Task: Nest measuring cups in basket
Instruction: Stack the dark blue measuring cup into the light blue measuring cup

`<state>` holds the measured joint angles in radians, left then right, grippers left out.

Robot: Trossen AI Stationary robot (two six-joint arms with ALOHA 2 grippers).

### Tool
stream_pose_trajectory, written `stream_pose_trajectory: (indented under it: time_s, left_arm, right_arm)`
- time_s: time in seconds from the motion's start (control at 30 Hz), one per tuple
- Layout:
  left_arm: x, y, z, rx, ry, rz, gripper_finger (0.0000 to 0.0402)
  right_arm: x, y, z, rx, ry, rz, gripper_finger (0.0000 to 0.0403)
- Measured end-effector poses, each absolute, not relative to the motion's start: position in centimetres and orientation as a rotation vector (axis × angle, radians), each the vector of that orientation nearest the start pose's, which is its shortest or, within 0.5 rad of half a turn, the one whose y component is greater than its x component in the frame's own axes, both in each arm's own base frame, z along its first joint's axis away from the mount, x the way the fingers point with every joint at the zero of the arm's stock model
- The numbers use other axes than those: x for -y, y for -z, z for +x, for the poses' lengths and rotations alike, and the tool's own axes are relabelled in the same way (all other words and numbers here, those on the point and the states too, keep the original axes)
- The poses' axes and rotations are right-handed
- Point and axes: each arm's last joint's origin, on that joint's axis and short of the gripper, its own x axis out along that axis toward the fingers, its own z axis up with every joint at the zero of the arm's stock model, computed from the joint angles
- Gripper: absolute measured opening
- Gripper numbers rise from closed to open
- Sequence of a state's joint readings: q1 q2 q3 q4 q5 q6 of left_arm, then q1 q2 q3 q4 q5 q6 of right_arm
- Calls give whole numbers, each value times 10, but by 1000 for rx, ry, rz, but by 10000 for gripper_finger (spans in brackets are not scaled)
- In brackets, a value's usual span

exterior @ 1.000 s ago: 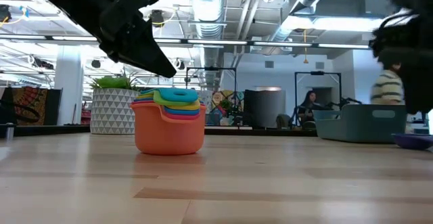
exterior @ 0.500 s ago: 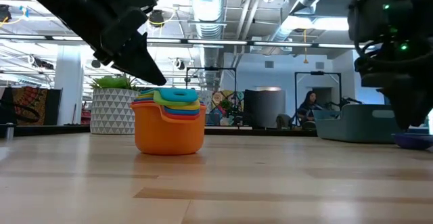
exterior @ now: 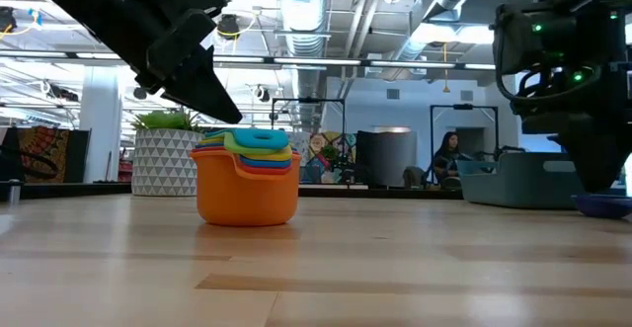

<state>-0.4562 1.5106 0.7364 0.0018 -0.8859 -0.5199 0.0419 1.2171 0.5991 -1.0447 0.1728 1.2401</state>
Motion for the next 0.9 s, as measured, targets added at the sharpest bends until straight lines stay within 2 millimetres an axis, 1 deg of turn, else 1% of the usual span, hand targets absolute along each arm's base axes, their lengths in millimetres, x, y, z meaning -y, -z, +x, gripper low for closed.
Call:
stream_pose_trajectory:
  time_s: [0.4, 0.77, 0.9]
  left_arm:
    - [104, -177, 261, -491, -580, 21, 54]
    - [106, -174, 256, -514, -595, 45, 54]
    - [108, -173, 253, -525, -593, 56, 54]
  right_arm:
    - [6, -162, 154, -1328, 1100, 802, 126]
    - [0, -162, 155, -1286, 1140, 852, 117]
    - [-4, -162, 160, -1246, 1111, 881, 115]
